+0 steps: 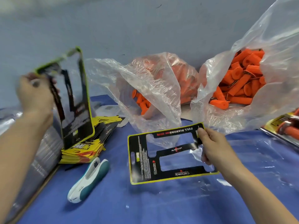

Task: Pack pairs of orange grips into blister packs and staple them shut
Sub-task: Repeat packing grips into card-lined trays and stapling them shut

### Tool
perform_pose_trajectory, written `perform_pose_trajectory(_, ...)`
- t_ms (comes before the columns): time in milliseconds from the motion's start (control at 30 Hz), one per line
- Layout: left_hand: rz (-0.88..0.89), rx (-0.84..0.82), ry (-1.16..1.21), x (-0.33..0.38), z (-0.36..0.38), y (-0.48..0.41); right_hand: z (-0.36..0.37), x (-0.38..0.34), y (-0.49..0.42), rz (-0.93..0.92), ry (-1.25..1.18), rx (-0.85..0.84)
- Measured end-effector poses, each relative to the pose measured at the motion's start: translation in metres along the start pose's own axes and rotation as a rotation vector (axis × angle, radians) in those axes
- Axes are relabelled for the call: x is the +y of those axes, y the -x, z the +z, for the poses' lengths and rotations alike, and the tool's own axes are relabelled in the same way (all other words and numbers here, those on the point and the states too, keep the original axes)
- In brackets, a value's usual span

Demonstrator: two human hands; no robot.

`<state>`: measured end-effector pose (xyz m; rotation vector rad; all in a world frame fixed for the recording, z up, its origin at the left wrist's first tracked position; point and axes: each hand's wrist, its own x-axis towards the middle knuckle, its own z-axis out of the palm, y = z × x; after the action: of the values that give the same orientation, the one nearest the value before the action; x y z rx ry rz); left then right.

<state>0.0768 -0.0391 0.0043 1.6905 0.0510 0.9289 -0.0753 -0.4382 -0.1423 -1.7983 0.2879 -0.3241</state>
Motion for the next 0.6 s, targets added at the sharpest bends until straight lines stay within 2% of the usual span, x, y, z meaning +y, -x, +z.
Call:
perform_pose_trajectory(167, -0.011, -0.221, -0.489, -0.038, 0.044, 0.026, -0.006, -0.001, 0.005, -0.033, 0.095, -0.053)
perform_pose_trajectory(400, -0.07, -0.137, -0.821, -0.078, 0.049, 0.02, -0.014, -0.003, 0.004, -0.03, 0.066, -0.046)
perform_pose_trajectory(467, 0.006, -0.081, -0.802, -0.061, 0.056, 0.036, -0.014, -0.006, 0.003, -0.031, 0.072, -0.035)
perform_pose_trajectory(533, 0.153, -0.098, -0.594, -0.035, 0.066, 0.07, -0.015, -0.007, 0.002, -0.017, 0.068, -0.027)
perform_pose_trajectory(600, 0.297, -0.195, -0.374, -0.012, 0.07, 0.12, -0.015, -0.008, 0.003, -0.01, 0.054, -0.031)
